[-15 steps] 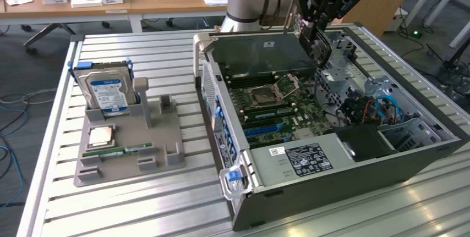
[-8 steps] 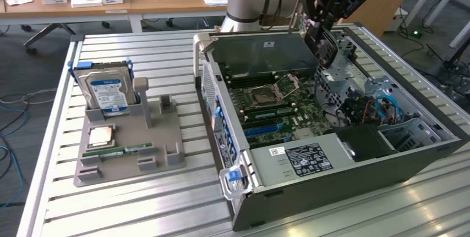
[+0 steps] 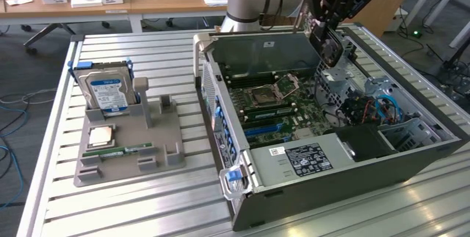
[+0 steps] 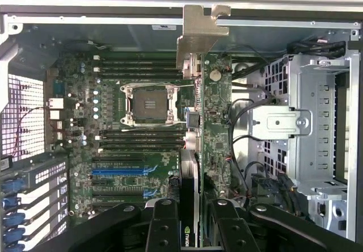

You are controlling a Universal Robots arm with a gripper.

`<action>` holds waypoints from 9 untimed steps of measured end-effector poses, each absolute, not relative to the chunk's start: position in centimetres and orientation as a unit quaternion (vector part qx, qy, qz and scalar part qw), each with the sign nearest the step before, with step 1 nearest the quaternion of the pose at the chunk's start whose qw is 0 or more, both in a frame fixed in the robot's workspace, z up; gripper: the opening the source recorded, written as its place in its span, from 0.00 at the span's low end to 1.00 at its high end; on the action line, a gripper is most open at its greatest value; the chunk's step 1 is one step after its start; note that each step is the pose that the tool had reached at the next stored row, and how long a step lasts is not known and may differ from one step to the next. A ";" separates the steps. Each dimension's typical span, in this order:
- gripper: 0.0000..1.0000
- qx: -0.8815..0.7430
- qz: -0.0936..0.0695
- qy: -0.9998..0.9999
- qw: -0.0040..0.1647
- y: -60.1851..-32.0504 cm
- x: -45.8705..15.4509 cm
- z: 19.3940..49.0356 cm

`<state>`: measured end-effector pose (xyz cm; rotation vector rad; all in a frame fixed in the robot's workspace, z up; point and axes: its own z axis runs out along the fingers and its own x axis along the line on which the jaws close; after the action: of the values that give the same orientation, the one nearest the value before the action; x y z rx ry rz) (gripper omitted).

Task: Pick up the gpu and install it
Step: 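Pick up the gpu and move the gpu toward the slot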

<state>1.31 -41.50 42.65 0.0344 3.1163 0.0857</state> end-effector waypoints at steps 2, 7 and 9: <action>0.26 0.011 0.027 0.999 0.012 -41.5 1.6 42.7; 0.26 0.011 0.027 0.999 0.012 -41.5 2.4 42.7; 0.26 0.011 0.027 0.999 0.012 -41.5 2.7 42.7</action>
<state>2.69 -41.50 42.65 0.0344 3.1163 0.0856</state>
